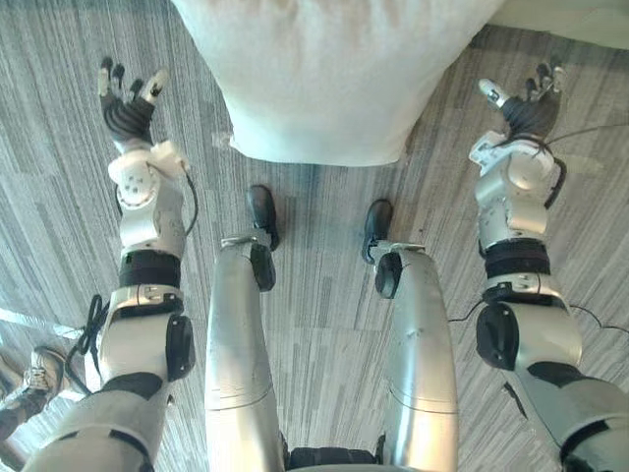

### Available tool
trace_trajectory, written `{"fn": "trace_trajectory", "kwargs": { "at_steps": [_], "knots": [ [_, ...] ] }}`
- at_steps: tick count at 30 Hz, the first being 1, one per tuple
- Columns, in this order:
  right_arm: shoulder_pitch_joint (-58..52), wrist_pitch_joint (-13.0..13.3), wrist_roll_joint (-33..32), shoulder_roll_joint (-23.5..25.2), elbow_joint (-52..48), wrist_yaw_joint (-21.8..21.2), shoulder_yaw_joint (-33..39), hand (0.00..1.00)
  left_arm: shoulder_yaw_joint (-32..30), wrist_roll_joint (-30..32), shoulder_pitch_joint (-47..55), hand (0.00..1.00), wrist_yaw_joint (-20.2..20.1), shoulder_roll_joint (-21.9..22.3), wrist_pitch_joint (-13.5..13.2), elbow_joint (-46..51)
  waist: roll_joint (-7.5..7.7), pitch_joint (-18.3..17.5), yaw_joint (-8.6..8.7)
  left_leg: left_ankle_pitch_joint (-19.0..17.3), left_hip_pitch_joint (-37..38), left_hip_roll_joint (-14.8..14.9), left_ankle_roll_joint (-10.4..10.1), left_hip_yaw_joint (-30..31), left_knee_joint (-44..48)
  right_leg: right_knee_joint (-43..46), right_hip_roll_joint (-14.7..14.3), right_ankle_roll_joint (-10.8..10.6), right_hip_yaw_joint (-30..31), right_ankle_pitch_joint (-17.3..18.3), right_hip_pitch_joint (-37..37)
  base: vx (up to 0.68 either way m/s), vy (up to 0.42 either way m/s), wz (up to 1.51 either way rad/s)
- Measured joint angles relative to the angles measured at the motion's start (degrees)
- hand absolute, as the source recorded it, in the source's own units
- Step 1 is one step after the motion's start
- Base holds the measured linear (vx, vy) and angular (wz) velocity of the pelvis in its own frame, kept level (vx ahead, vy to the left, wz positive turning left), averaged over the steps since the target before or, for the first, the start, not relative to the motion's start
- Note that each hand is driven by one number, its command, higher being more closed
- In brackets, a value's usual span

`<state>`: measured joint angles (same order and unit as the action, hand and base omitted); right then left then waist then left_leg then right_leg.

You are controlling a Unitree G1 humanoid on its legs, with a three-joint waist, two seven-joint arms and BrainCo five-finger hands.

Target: Pick up cushions and gather them together orderly.

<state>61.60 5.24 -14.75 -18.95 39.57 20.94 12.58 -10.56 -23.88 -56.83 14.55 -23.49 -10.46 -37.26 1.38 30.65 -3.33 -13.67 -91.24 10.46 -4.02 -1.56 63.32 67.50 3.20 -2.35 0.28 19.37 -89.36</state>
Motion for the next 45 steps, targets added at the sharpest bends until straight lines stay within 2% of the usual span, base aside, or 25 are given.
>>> {"fn": "trace_trajectory", "kwargs": {
  "at_steps": [6,10,11,12,17,22,28,34,38,40,41,42,45],
  "knots": [
    [5.0,0.6,-1.9,3.5,-0.1,2.0,-3.7,0.0,8.5,-1.1,-3.9,0.0,0.4,0.5,-0.5,3.7,-0.01,0.0,-0.51,0.5,-2.8,-0.5,-0.6,0.5,-0.1,1.0,0.7,0.7,-0.5,0.2,-2.5,-0.01,0.026,0.12],
    [6.5,1.0,-3.5,5.6,-0.3,3.3,-3.8,0.0,11.6,-1.1,-7.9,0.0,2.0,4.0,-0.7,4.3,-0.02,0.0,-0.69,0.6,-2.9,-0.8,-0.6,0.4,0.0,1.4,0.6,0.8,0.0,0.3,-2.8,0.01,0.008,0.05],
    [7.1,1.0,-3.9,6.0,-0.3,3.6,-3.8,0.0,11.7,-1.1,-8.8,1.0,2.9,5.3,-0.6,4.2,-0.03,0.0,-0.68,0.7,-2.9,-0.8,-0.6,0.4,-0.1,1.4,0.6,0.8,0.0,0.3,-2.8,0.0,0.0,0.0],
    [7.3,1.0,-4.0,6.2,-0.3,3.8,-3.8,1.0,11.7,-1.1,-9.1,1.0,3.2,5.9,-0.7,4.0,-0.03,0.0,-0.68,0.8,-2.9,-0.8,-0.6,0.4,-0.1,1.4,0.6,0.8,0.0,0.3,-2.8,0.0,0.0,0.0],
    [8.4,1.2,-6.8,8.3,-0.7,5.0,-4.0,1.0,11.7,-2.2,-9.5,1.0,6.7,7.3,-0.6,4.0,-0.14,-0.1,-0.68,1.8,-2.7,-1.1,-0.9,0.8,-0.8,1.2,0.6,1.1,-0.2,0.1,-2.8,-0.01,0.011,0.06],
    [8.8,1.2,-9.8,9.0,-1.0,5.2,-4.3,1.0,11.7,-3.7,-9.5,1.0,6.9,7.1,-0.7,4.0,-0.17,-0.1,-0.68,1.9,-2.0,-1.1,-0.9,0.9,-0.8,1.3,0.6,1.3,-0.3,-0.1,-2.1,0.0,0.001,0.01],
    [8.6,1.2,-11.4,11.9,-1.3,6.2,-4.3,1.0,11.6,-4.9,-8.3,1.0,7.8,7.4,-1.1,4.2,-0.43,-0.3,-0.4,1.9,2.3,-1.0,-0.9,0.9,-1.2,0.4,0.3,1.4,-0.4,-0.1,2.4,0.01,0.006,-0.03],
    [0.6,2.1,-12.4,14.7,-13.7,6.5,-4.2,1.0,11.0,-5.5,-0.5,1.0,8.0,11.5,-2.8,10.9,-0.7,-1.0,-0.13,1.7,8.4,-0.5,-0.8,1.6,-2.3,-1.5,0.0,1.4,-1.1,-0.1,9.1,0.02,0.009,-0.03],
    [-7.8,5.0,-12.1,17.1,-24.1,6.4,-4.5,1.0,11.4,-5.4,7.9,1.0,8.0,15.6,-3.7,16.4,-0.72,-2.3,0.26,1.4,16.9,0.0,-1.0,1.5,-5.6,-5.3,-0.5,1.6,-1.6,-0.2,17.7,0.02,0.0,-0.05],
    [-13.5,8.1,-10.7,18.2,-28.3,6.0,-5.4,1.0,13.0,-5.2,13.7,1.0,7.8,18.0,-5.3,18.7,-0.68,-7.5,0.23,1.2,18.4,0.1,-1.0,1.0,-8.2,-7.9,-0.6,1.7,-1.7,-0.3,18.9,0.07,-0.011,-0.06],
    [-15.7,9.1,-9.8,18.7,-30.6,5.9,-6.2,1.0,13.7,-5.0,16.3,1.0,7.8,19.0,-5.5,20.3,-0.68,-7.4,0.29,1.6,22.1,0.3,-1.7,0.6,-9.9,-9.7,-0.6,2.1,-1.9,-0.9,22.5,0.11,-0.019,-0.07],
    [-16.8,9.4,-9.6,18.9,-31.6,5.6,-6.4,1.0,14.0,-4.9,17.2,1.0,7.8,19.4,-5.5,20.8,-0.67,-7.4,0.44,1.7,23.6,0.4,-1.7,0.5,-10.5,-10.6,-0.6,2.1,-2.0,-1.0,24.2,0.13,-0.022,-0.03],
    [-25.1,10.7,-7.6,19.2,-37.5,3.9,-6.7,1.0,16.9,-4.9,23.4,1.0,7.6,21.9,-5.7,25.1,-0.64,-7.5,1.0,1.8,34.3,0.2,-1.9,0.0,-15.7,-16.3,-0.4,2.1,-3.1,-1.1,35.3,0.15,-0.027,0.08]
  ]
}}
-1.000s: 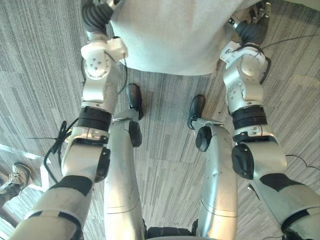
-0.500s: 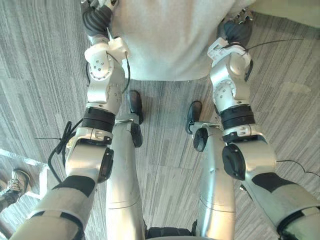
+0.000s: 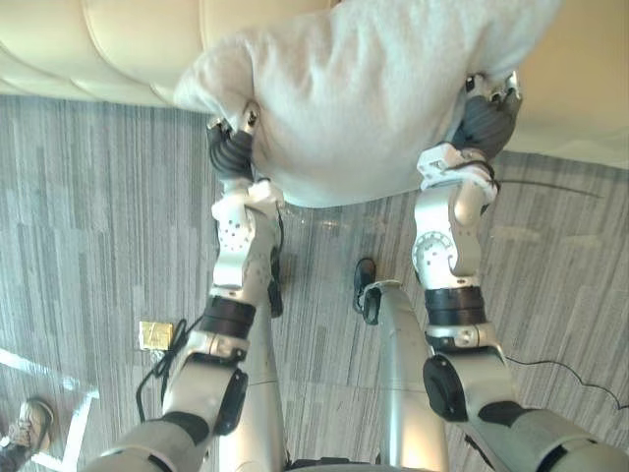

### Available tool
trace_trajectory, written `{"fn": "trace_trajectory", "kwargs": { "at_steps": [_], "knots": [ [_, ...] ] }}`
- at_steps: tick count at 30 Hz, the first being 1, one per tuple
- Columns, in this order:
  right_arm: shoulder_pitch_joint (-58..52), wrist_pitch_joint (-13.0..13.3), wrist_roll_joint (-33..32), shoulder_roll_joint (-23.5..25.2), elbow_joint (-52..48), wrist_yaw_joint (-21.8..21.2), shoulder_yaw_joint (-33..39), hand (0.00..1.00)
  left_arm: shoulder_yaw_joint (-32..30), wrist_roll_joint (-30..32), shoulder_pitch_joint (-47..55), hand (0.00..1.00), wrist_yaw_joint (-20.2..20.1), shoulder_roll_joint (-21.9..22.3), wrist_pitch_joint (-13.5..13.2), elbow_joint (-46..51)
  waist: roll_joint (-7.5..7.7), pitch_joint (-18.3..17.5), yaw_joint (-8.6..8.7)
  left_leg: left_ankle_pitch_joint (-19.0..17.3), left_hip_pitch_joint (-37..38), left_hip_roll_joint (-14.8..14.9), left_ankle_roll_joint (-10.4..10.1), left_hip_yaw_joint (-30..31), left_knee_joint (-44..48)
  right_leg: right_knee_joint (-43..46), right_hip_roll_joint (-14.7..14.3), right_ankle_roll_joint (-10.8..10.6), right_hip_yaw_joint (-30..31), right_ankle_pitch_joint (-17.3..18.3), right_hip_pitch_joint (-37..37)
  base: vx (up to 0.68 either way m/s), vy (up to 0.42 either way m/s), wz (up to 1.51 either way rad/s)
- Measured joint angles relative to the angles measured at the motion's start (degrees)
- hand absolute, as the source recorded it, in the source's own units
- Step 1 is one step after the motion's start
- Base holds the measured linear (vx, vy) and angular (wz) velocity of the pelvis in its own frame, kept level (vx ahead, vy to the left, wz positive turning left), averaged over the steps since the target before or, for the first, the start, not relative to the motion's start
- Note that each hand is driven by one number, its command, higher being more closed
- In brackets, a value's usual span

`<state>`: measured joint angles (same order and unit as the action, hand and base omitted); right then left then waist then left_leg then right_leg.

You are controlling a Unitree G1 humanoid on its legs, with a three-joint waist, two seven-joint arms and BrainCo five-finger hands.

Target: Pick up cushions and gather them together orderly.

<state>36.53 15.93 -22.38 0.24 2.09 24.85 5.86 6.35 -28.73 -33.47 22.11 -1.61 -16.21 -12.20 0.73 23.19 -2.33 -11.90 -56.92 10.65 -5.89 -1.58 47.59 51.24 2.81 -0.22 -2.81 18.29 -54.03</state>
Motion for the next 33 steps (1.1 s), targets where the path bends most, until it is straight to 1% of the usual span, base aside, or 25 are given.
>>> {"fn": "trace_trajectory", "kwargs": {
  "at_steps": [1,3,4,5,8,9,14,15,17,19,21,22,24,25,26,27,28,29,30,31,32,33],
  "knots": [
    [-4.2,0.7,0.0,0.0,-2.7,-0.4,-1.0,1.0,1.4,0.0,3.3,1.0,-0.4,0.5,-0.3,2.1,0.09,-0.3,0.16,0.2,5.1,-0.2,-0.2,-0.4,-3.0,-2.9,0.1,-0.2,-0.1,-0.3,5.1,0.15,-0.024,0.06],
    [-10.0,1.8,0.1,-0.1,-5.7,-1.9,-3.6,1.0,2.1,0.0,8.6,1.0,-1.5,0.8,-1.1,5.0,0.17,-2.9,0.5,0.2,9.5,-0.3,-0.3,-1.2,-6.3,-6.5,0.2,-0.4,-0.1,-0.6,9.4,0.17,-0.016,-0.02],
    [-12.7,2.1,0.1,-0.1,-6.8,-3.0,-4.5,1.0,2.3,0.0,10.8,1.0,-2.0,0.8,-1.3,6.0,0.12,-3.6,0.52,0.3,12.4,-0.4,-0.4,-1.6,-8.0,-8.3,0.2,-0.6,0.0,-0.9,12.2,0.2,-0.012,-0.06],
    [-16.3,2.1,0.0,-0.1,-8.4,-4.0,-5.8,1.0,2.6,0.0,13.7,1.0,-2.4,0.8,-1.5,7.6,0.19,-4.2,0.52,0.4,16.6,-0.5,-0.4,-2.3,-10.5,-10.8,0.3,-0.7,0.1,-1.2,16.3,0.2,-0.008,-0.06],
    [-25.6,1.9,0.0,-0.3,-12.1,-6.5,-8.8,1.0,3.2,0.0,21.5,1.0,-3.6,0.9,-2.0,12.8,0.37,-6.3,0.5,0.9,25.5,-1.0,-0.6,-3.4,-16.3,-16.8,0.5,-1.3,0.1,-2.0,25.0,0.2,0.003,-0.02],
    [-29.1,1.7,0.0,-0.3,-13.8,-7.5,-9.3,1.0,3.5,0.0,24.1,1.0,-4.2,0.8,-2.0,14.7,0.48,-7.8,0.55,1.2,27.8,-1.3,-0.5,-3.8,-18.5,-18.7,0.7,-1.5,0.0,-2.2,27.1,0.19,0.008,0.02],
    [-38.6,1.5,-0.1,-0.4,-17.7,-11.8,-10.6,1.0,4.5,0.0,32.6,1.0,-7.1,0.6,-2.2,20.7,1.03,-12.1,0.32,1.3,37.0,-1.6,-0.6,-5.9,-25.2,-25.6,0.8,-1.9,0.7,-3.1,35.5,0.17,0.014,-0.11],
    [-39.5,1.4,-0.1,-0.4,-18.1,-12.1,-10.6,1.0,4.7,0.0,33.2,1.0,-7.4,0.6,-2.2,20.8,1.07,-12.5,0.36,1.3,37.8,-1.6,-0.6,-6.0,-25.7,-26.1,0.8,-1.9,0.8,-3.1,36.3,0.14,0.007,-0.15],
    [-43.7,1.4,-0.1,-0.3,-19.5,-13.9,-10.6,1.0,5.2,0.1,36.1,1.0,-8.8,0.5,-2.1,21.0,1.64,-14.7,0.59,1.3,40.9,-1.8,-0.6,-7.2,-27.8,-28.0,0.9,-1.9,1.1,-3.1,38.9,0.14,0.006,-0.08],
    [-45.5,1.3,-0.2,-0.3,-19.6,-14.7,-10.5,1.0,5.9,0.6,37.9,1.0,-8.9,0.5,-2.0,21.1,1.91,-15.2,1.03,1.3,43.1,-1.8,-0.6,-7.3,-28.4,-28.6,0.9,-1.9,1.0,-3.1,41.3,0.16,-0.019,0.02],
    [-47.1,1.3,-0.3,-0.3,-19.7,-15.3,-10.5,1.0,6.2,0.9,39.4,1.0,-9.3,0.5,-1.9,21.1,2.12,-15.5,1.63,1.3,44.1,-1.5,-0.6,-7.2,-27.2,-28.7,0.7,-1.9,0.7,-3.1,43.0,0.12,-0.032,0.08],
    [-48.5,1.2,-0.3,-0.3,-19.7,-15.7,-10.5,1.0,6.2,0.9,40.5,1.0,-10.0,0.3,-1.8,21.1,2.15,-15.5,1.66,1.3,43.9,-0.9,-0.6,-7.3,-23.6,-28.7,0.4,-1.9,0.8,-3.1,44.6,0.07,-0.031,-0.02],
    [-50.1,0.4,-0.7,-0.2,-19.7,-16.3,-10.6,1.0,6.2,1.1,42.2,1.0,-10.3,0.2,-1.6,21.2,2.05,-15.6,1.09,1.2,42.6,0.5,-0.5,-7.3,-15.7,-28.6,-0.1,-1.8,1.0,-3.0,47.0,0.07,-0.02,-0.19],
    [-50.9,0.1,-1.4,-0.4,-19.9,-16.7,-10.6,1.0,6.3,1.2,43.2,1.0,-10.7,0.2,-1.3,21.9,1.54,-16.3,0.49,1.5,40.5,1.9,0.1,-7.2,-9.7,-28.5,-0.7,-1.0,1.0,-2.5,48.0,0.1,0.025,-0.25],
    [-51.4,-0.2,-1.6,-0.5,-20.9,-16.7,-10.6,1.0,6.3,1.5,43.7,1.0,-11.1,0.0,-0.9,22.9,1.81,-16.9,0.35,2.3,37.4,2.4,1.6,-7.1,-4.0,-28.7,-0.5,0.2,1.7,-1.0,48.4,0.08,0.048,-0.2],
    [-51.5,-0.3,-1.9,-0.5,-21.5,-16.7,-10.6,1.0,6.3,1.6,43.7,1.0,-11.2,0.1,-0.9,23.1,1.93,-17.1,0.25,2.6,36.0,2.5,2.2,-7.2,-2.0,-29.1,-0.3,0.5,2.0,-0.1,48.5,0.11,0.078,-0.11],
    [-51.1,-0.1,-2.5,-0.6,-21.8,-16.8,-10.5,1.0,6.5,1.6,43.8,1.0,-11.3,0.4,-0.6,23.2,0.89,-17.7,0.15,-0.2,34.5,2.8,1.8,-7.1,-0.6,-29.4,-0.5,0.4,2.2,0.2,48.6,0.1,0.11,-0.08],
    [-51.1,-0.1,-2.5,-0.4,-21.8,-16.8,-10.5,1.0,6.6,1.6,43.9,1.0,-11.3,0.4,-0.2,23.2,0.74,-17.8,0.14,-1.9,34.5,2.5,2.0,-7.2,-2.1,-29.8,-0.4,0.5,2.6,0.3,49.2,0.14,0.168,-0.11],
    [-50.9,-0.2,-2.5,-0.3,-21.8,-16.8,-10.5,1.0,6.6,1.6,44.2,1.0,-11.3,0.3,0.2,23.2,0.74,-18.0,-0.13,-3.8,34.7,1.3,2.0,-7.4,-5.4,-31.3,0.2,0.5,3.6,0.3,50.5,0.12,0.185,-0.18],
    [-50.6,-0.2,-2.5,-0.3,-21.7,-16.8,-10.5,1.0,6.5,1.6,44.4,1.0,-11.3,0.1,0.4,23.2,0.96,-18.2,-0.54,-3.9,34.8,0.1,1.8,-7.3,-9.0,-32.2,1.1,0.0,4.2,0.3,51.2,0.12,0.177,-0.23],
    [-50.4,-0.2,-2.5,-0.4,-21.6,-16.8,-10.5,1.0,6.5,1.6,44.4,1.0,-11.3,0.0,0.4,23.2,0.93,-18.5,-0.76,-3.9,34.9,-0.6,1.8,-7.2,-11.2,-32.7,1.4,-0.3,4.7,0.4,51.3,0.13,0.209,-0.4],
    [-49.9,-0.2,-2.3,-0.5,-21.4,-16.8,-10.5,1.0,6.5,1.6,44.6,1.0,-11.3,0.2,0.3,23.2,0.2,-19.5,-1.18,-1.6,35.5,-1.4,1.7,-6.8,-17.9,-33.3,1.9,-1.9,5.9,1.0,51.6,0.2,0.301,-0.51]
  ]
}}
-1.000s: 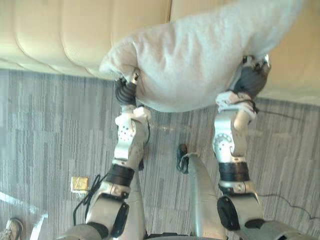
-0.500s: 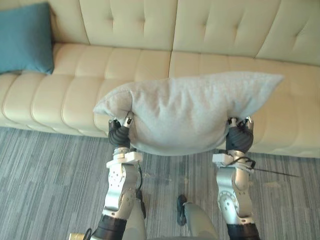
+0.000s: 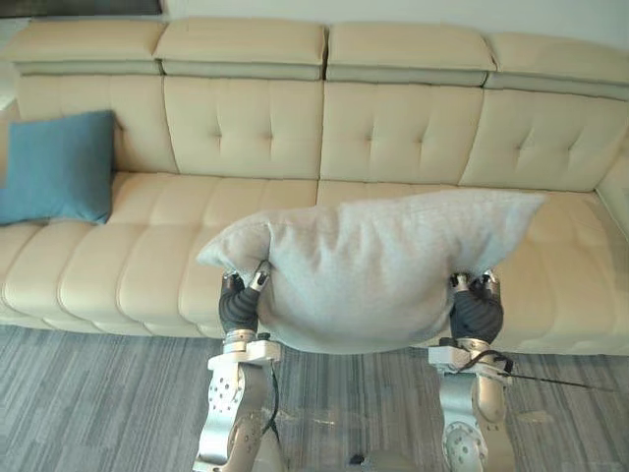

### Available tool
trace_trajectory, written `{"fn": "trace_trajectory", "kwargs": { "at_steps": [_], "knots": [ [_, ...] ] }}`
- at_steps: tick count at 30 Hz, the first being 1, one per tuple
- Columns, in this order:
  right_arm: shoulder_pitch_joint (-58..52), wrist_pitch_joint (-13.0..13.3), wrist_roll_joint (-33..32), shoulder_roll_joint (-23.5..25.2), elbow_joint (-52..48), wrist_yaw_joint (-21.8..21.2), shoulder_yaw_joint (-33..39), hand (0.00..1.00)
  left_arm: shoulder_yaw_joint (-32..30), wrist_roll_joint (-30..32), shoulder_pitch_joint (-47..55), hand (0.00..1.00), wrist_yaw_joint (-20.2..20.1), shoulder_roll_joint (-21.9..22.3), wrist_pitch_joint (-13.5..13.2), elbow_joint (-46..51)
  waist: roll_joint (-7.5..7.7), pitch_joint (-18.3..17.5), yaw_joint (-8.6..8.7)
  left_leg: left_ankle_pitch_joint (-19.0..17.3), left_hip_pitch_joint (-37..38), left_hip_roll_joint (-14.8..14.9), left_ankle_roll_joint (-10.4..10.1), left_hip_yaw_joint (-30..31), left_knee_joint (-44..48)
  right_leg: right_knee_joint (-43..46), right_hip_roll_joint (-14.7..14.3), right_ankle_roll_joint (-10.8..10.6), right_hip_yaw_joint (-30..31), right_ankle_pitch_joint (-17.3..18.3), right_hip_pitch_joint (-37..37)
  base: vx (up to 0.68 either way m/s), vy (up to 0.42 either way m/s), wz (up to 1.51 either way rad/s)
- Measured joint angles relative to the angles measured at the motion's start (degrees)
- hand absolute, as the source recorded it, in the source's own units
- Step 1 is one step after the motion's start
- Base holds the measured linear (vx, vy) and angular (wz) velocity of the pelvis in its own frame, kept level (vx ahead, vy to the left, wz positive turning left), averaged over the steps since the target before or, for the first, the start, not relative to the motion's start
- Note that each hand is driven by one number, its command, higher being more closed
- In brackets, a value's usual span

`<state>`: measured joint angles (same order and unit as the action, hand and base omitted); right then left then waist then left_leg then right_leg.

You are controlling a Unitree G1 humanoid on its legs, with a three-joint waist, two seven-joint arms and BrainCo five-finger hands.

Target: Pick up cushions and gather them together orderly.

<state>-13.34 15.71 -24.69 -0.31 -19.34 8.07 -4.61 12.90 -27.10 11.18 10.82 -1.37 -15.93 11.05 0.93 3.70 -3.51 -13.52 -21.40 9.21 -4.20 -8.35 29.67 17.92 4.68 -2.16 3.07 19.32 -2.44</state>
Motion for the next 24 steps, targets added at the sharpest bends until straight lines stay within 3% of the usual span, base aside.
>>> {"fn": "trace_trajectory", "kwargs": {
  "at_steps": [1,2,4,5,7,9,11,15,16,19,24],
  "knots": [
    [0.4,-0.6,0.1,0.6,1.4,0.0,-0.1,1.0,-0.3,0.0,0.7,1.0,0.0,-0.9,0.0,0.0,1.39,-1.1,-0.08,0.1,1.0,-1.5,1.3,-1.8,0.2,-0.7,1.5,-1.1,2.3,0.1,0.2,0.26,0.36,-0.47],
    [0.4,-0.8,0.1,0.8,1.8,0.0,-0.1,1.0,-0.3,0.0,1.0,1.0,0.0,-1.1,-0.1,0.0,1.82,-1.8,0.02,-0.2,0.9,-1.9,1.9,-2.8,0.3,-1.5,2.2,-1.4,2.8,-0.3,0.3,0.39,0.444,-0.61],
    [1.1,-1.7,1.4,0.5,2.8,0.0,-0.2,1.0,-0.5,0.0,0.9,1.0,0.0,-1.3,-0.1,0.0,2.73,-3.0,-0.07,-2.0,0.6,-2.6,4.9,-7.1,3.1,-1.8,4.4,-5.5,6.5,-3.6,-0.5,0.38,0.402,-0.64],
    [1.2,-1.8,1.9,0.5,2.9,0.0,-0.1,1.0,-0.5,0.0,0.9,1.0,0.0,-1.4,0.0,0.0,2.71,-2.9,-0.03,-2.4,1.4,-2.7,5.5,-8.0,3.0,1.3,4.4,-6.7,7.3,-4.4,-1.9,0.26,0.276,-0.5],
    [1.6,-1.9,2.4,0.5,5.2,0.0,-0.1,1.0,-0.5,0.0,0.9,1.0,0.0,-2.1,0.1,-1.0,2.66,-2.7,0.21,-2.8,6.5,-2.9,6.0,-10.0,0.1,17.5,4.1,-10.9,8.0,-7.4,-8.4,0.2,0.171,-0.45],
    [2.0,-2.0,2.6,0.5,7.7,0.0,-0.1,1.0,-0.5,0.0,0.9,1.0,0.0,-2.5,0.2,-1.9,2.35,-2.5,0.57,-2.9,11.2,-2.9,6.2,-10.6,-2.5,28.7,3.3,-9.6,6.6,-6.8,-12.7,0.12,0.034,-0.23],
    [2.5,-2.0,3.3,0.5,8.8,0.0,-0.1,1.0,-0.5,0.0,0.7,1.0,0.0,-2.5,-0.1,-1.7,2.08,-2.3,0.77,-3.5,14.4,-2.8,5.7,-11.1,-5.7,31.7,2.6,-6.9,3.5,-5.2,-16.9,0.1,-0.049,-0.13],
    [3.6,-2.2,4.1,0.2,9.0,0.0,0.3,1.0,-0.5,0.1,0.6,1.0,0.0,-2.5,0.0,-1.8,2.91,-2.7,1.37,-4.7,14.9,-2.0,3.8,-9.6,-5.2,17.2,-0.3,-3.7,0.6,-4.8,-18.1,0.07,-0.181,0.14],
    [3.9,-2.1,4.1,0.2,9.0,0.0,0.5,1.0,-0.5,0.1,0.2,1.0,0.0,-2.5,0.0,-1.8,3.8,-3.0,1.75,-5.3,14.3,-2.7,2.1,-8.2,-4.2,8.8,-0.9,-1.8,1.1,-9.0,-16.3,0.11,-0.247,0.41],
    [4.5,-2.4,4.0,-1.7,9.5,-0.1,2.6,1.0,0.6,0.8,-1.4,1.0,-0.6,-1.1,0.5,-4.4,0.53,-3.0,1.4,-5.8,14.5,-1.7,0.1,-3.5,-4.9,7.0,-2.7,0.4,-1.6,-9.1,-14.5,0.11,-0.157,0.23],
    [4.5,-2.4,3.3,-2.0,8.8,-0.1,2.9,1.0,0.5,2.2,-1.6,1.0,-1.2,0.5,0.4,-4.2,-0.2,-3.5,1.22,-1.5,18.2,-0.8,-2.0,-1.6,-13.5,2.8,-4.4,2.0,-3.3,-10.1,-11.4,0.14,-0.121,0.09]
  ]
}}
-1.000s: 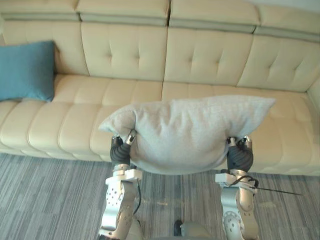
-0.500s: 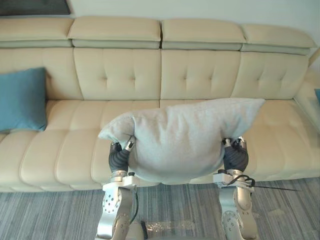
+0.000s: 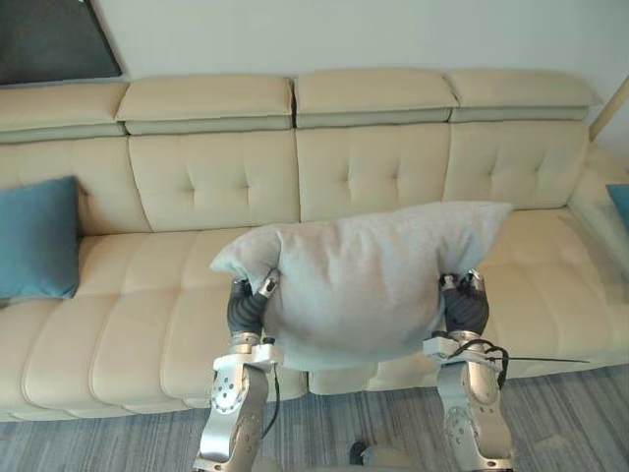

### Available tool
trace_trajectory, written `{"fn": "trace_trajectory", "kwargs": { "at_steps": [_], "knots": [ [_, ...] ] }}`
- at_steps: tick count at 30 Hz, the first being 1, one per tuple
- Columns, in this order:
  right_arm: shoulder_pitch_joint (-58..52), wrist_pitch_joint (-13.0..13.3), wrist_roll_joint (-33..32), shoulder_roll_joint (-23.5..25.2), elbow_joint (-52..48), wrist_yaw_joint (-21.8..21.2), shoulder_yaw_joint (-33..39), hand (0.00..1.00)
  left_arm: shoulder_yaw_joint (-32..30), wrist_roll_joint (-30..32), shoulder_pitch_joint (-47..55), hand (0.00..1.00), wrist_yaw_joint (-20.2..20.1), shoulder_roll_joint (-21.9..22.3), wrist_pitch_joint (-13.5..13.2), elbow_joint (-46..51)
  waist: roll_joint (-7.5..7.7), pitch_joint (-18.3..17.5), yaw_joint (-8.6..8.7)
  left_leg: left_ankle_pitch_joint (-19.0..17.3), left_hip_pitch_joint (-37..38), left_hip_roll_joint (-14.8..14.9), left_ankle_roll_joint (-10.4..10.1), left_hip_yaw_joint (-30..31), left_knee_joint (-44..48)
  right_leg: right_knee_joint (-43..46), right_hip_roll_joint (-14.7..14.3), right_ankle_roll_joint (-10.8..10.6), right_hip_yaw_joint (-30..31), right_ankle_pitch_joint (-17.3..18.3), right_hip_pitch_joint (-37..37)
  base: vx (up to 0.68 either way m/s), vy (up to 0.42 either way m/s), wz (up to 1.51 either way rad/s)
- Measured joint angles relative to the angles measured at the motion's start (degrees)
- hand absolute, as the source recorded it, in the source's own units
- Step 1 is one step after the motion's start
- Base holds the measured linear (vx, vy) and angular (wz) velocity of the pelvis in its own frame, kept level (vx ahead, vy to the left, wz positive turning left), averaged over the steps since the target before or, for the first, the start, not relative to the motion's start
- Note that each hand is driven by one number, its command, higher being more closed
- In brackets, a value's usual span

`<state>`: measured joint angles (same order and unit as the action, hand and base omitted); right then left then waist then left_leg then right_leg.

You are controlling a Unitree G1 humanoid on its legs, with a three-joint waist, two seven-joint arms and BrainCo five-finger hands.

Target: Pick up cushions and gather them together orderly.

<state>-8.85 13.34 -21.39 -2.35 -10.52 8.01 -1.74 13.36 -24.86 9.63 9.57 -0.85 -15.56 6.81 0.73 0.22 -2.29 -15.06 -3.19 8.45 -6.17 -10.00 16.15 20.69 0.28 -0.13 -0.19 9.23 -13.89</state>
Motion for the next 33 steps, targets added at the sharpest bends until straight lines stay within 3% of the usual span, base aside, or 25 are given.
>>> {"fn": "trace_trajectory", "kwargs": {
  "at_steps": [9,15,18,20,27,30,33],
  "knots": [
    [7.5,0.1,-0.1,0.0,2.0,-0.2,0.0,1.0,-3.0,1.3,-5.0,1.0,0.9,-0.4,-0.3,0.1,-0.14,-0.3,-0.14,5.0,-1.9,-2.3,0.9,3.5,-6.7,-6.4,1.8,0.1,-2.3,-3.0,-0.4,0.02,0.015,0.22],
    [24.5,0.9,-1.3,0.0,10.3,2.4,0.2,1.0,-6.3,3.4,-21.7,1.0,8.0,-3.5,-2.0,-3.7,-0.54,0.1,-1.45,8.4,-9.5,-3.7,1.4,4.7,-7.4,-7.0,3.2,0.1,-2.9,-5.6,-7.3,-0.09,0.004,0.15],
    [32.7,1.0,-1.3,-0.4,15.6,4.6,1.7,1.0,-6.5,4.6,-31.8,1.0,11.3,-7.3,-2.7,-8.8,-0.64,0.2,-1.79,10.1,-13.6,-3.9,1.1,5.5,-7.3,-6.3,3.7,0.2,-3.3,-6.5,-11.3,-0.12,-0.014,0.16],
    [41.1,1.1,-1.7,-1.5,19.8,6.8,2.7,1.0,-6.6,4.6,-41.9,1.0,13.7,-10.8,-2.7,-14.5,-1.12,1.3,-1.83,11.5,-18.1,-3.9,1.0,5.8,-7.4,-6.1,3.8,0.5,-3.4,-8.0,-15.8,-0.16,-0.027,0.1],
    [58.7,1.4,-2.5,-5.0,26.0,10.6,8.5,1.0,-6.0,4.6,-66.9,1.0,15.2,-15.9,-2.6,-31.7,-2.45,7.5,-2.33,17.3,-24.7,-4.2,0.1,5.9,-12.5,-6.0,3.7,1.3,-3.7,-10.9,-24.6,-0.13,-0.034,0.07],
    [63.4,1.5,-3.6,-5.7,27.9,11.6,10.3,1.0,-5.8,4.6,-73.0,1.0,15.2,-16.5,-2.3,-35.9,-2.96,8.1,-2.27,19.7,-27.3,-4.1,-0.3,6.0,-15.3,-6.0,3.6,1.7,-4.0,-11.9,-28.4,-0.05,-0.03,0.08],
    [67.6,1.5,-3.6,-7.1,29.1,13.2,10.8,1.0,-6.0,4.7,-78.6,1.0,15.4,-16.4,-1.9,-39.9,-3.76,11.3,-2.24,21.0,-28.4,-3.8,-0.8,5.9,-16.8,-6.0,3.3,2.0,-4.3,-12.2,-30.2,-0.01,-0.035,0.01]
  ]
}}
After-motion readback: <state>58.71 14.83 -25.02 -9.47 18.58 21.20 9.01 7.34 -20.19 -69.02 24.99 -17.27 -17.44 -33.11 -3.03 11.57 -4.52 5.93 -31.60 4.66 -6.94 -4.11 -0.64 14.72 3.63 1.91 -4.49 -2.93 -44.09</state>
